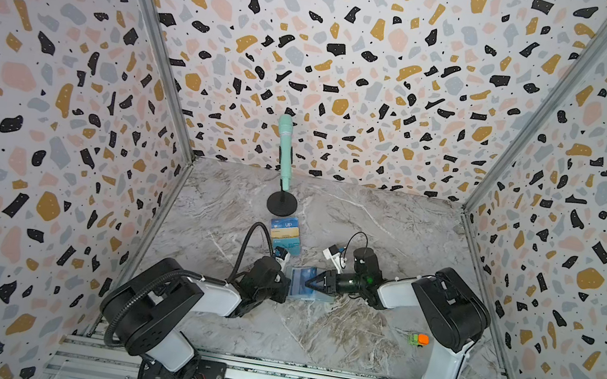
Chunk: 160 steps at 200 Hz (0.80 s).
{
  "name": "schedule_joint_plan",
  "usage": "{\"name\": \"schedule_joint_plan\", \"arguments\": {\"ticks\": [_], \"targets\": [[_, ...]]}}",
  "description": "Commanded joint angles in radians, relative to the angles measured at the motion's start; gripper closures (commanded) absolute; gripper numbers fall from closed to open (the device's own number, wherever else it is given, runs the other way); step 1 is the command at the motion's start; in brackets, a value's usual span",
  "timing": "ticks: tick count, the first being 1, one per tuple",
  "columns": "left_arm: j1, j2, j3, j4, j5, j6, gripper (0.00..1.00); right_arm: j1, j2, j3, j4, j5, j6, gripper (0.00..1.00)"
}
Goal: Take the credit cards out of the card holder
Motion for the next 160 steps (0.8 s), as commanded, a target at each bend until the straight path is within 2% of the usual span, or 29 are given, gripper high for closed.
{"name": "schedule_joint_plan", "arguments": {"ticks": [1, 91, 160], "targets": [[0.001, 0.026, -0.015, -0.083, 0.004, 0.000, 0.99, -0.008, -0.049, -0.008, 0.025, 0.002, 0.008, 0.70], [0.001, 0.033, -0.004, -0.083, 0.007, 0.002, 0.99, -0.036, -0.069, -0.031, 0.006, 0.064, 0.021, 0.84], [0.001, 0.044, -0.008, -0.069, 0.012, -0.008, 0.99, -0.061, -0.086, -0.057, 0.015, 0.090, 0.041, 0.90]]}}
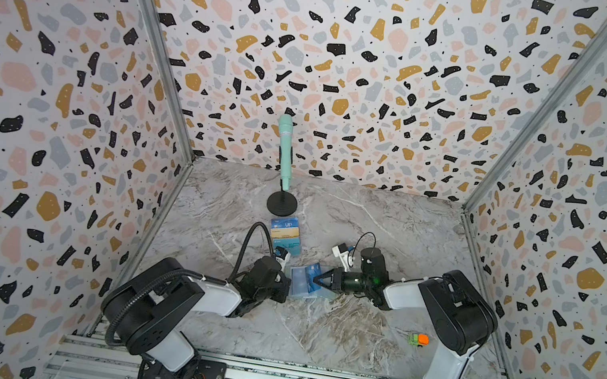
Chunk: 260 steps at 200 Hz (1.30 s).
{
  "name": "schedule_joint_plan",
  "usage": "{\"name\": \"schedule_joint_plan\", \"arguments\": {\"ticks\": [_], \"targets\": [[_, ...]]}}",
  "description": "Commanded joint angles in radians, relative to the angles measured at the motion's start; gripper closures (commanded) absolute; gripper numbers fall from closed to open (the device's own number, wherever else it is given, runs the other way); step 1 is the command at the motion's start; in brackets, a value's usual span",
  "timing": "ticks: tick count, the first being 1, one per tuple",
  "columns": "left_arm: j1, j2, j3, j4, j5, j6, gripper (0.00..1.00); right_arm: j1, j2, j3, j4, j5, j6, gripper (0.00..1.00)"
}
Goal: Take the credit cards out of the card holder
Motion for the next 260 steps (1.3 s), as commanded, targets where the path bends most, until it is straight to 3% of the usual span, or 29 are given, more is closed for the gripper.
{"name": "schedule_joint_plan", "arguments": {"ticks": [1, 120, 148, 170, 190, 229, 260], "targets": [[0.001, 0.039, -0.011, -0.074, 0.011, -0.008, 0.99, -0.011, -0.050, -0.018, 0.008, 0.017, 0.010, 0.90], [0.000, 0.002, -0.032, -0.069, 0.009, -0.024, 0.96, -0.021, -0.168, -0.057, -0.100, 0.134, -0.087, 0.95], [0.000, -0.008, -0.035, -0.064, 0.017, -0.025, 0.89, -0.022, -0.212, -0.071, -0.098, 0.144, -0.120, 0.95], [0.000, -0.041, -0.047, -0.059, 0.014, -0.022, 0.74, -0.020, -0.255, -0.082, -0.111, 0.157, -0.153, 0.95], [0.000, -0.084, -0.060, -0.050, 0.011, -0.022, 0.62, -0.022, -0.295, -0.063, -0.208, 0.181, -0.239, 0.95], [0.000, -0.167, -0.055, -0.117, -0.017, -0.005, 0.54, -0.035, -0.372, 0.053, -0.526, 0.237, -0.516, 0.95], [0.000, -0.243, -0.036, -0.184, -0.036, 0.009, 0.48, -0.039, -0.426, 0.114, -0.680, 0.243, -0.667, 0.95]]}}
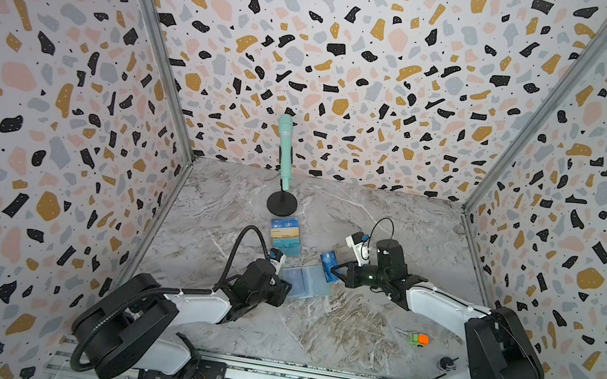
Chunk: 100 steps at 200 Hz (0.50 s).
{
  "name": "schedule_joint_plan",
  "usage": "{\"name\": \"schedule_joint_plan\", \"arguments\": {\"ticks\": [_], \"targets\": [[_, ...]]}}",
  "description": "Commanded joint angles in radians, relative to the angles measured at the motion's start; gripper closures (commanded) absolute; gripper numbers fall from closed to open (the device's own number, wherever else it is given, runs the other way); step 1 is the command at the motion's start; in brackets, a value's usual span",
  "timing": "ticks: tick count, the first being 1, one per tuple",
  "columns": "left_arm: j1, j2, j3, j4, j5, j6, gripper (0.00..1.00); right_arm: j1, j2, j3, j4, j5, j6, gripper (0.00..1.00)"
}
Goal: Take the credit cards out of the card holder
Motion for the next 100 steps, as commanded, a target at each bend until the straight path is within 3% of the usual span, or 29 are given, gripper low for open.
{"name": "schedule_joint_plan", "arguments": {"ticks": [1, 42, 68, 100], "targets": [[0.001, -0.056, 0.014, -0.064, -0.029, 0.026, 0.48, -0.005, -0.063, 0.058, -0.196, 0.021, -0.193, 0.95], [0.003, -0.164, 0.067, -0.184, 0.001, 0.087, 0.40, -0.005, -0.118, 0.064, -0.283, -0.060, -0.297, 0.95], [0.004, -0.224, 0.121, -0.219, 0.145, 0.130, 0.35, -0.004, -0.128, 0.070, -0.303, -0.082, -0.327, 0.96], [0.007, -0.256, 0.169, -0.241, 0.314, 0.179, 0.32, -0.005, -0.139, 0.086, -0.332, -0.216, -0.384, 0.98]]}}
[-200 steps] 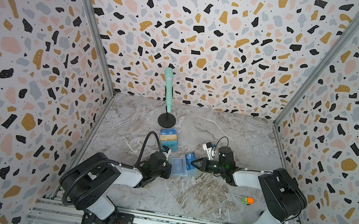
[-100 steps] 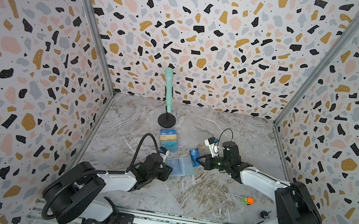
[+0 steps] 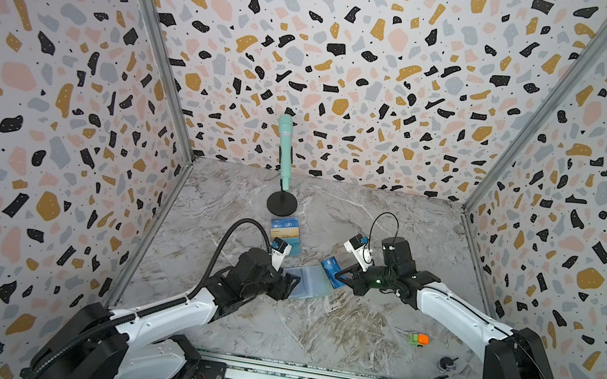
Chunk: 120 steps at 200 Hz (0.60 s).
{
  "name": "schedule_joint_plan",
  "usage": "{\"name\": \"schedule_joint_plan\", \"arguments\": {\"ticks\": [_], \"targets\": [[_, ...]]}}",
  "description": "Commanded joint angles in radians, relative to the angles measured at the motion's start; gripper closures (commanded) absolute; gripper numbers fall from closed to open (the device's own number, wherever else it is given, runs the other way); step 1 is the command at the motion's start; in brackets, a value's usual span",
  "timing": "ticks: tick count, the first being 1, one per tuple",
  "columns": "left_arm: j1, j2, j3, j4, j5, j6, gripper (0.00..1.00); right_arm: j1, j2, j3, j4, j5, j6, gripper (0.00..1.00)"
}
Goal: Take the credit cards out of the card holder
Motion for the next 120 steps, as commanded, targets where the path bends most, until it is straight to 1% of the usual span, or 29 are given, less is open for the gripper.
{"name": "schedule_joint_plan", "arguments": {"ticks": [1, 25, 43, 75, 97, 120], "targets": [[0.006, -0.024, 0.044, -0.023, 0.169, 0.062, 0.32, -0.001, -0.035, 0.046, -0.058, -0.131, -0.082, 0.98], [0.008, -0.019, 0.059, 0.049, 0.336, 0.018, 0.31, -0.001, -0.050, 0.042, -0.081, -0.216, -0.131, 1.00], [0.008, -0.027, 0.075, 0.074, 0.413, 0.005, 0.30, -0.001, -0.064, 0.035, -0.081, -0.271, -0.153, 1.00], [0.008, -0.051, 0.102, 0.054, 0.462, 0.032, 0.27, 0.000, -0.074, 0.034, -0.083, -0.337, -0.173, 1.00], [0.008, -0.041, 0.122, 0.049, 0.518, 0.038, 0.26, 0.006, -0.062, 0.044, -0.087, -0.379, -0.187, 1.00], [0.008, -0.034, 0.141, 0.048, 0.540, 0.036, 0.25, 0.014, -0.048, 0.058, -0.112, -0.405, -0.225, 1.00]]}}
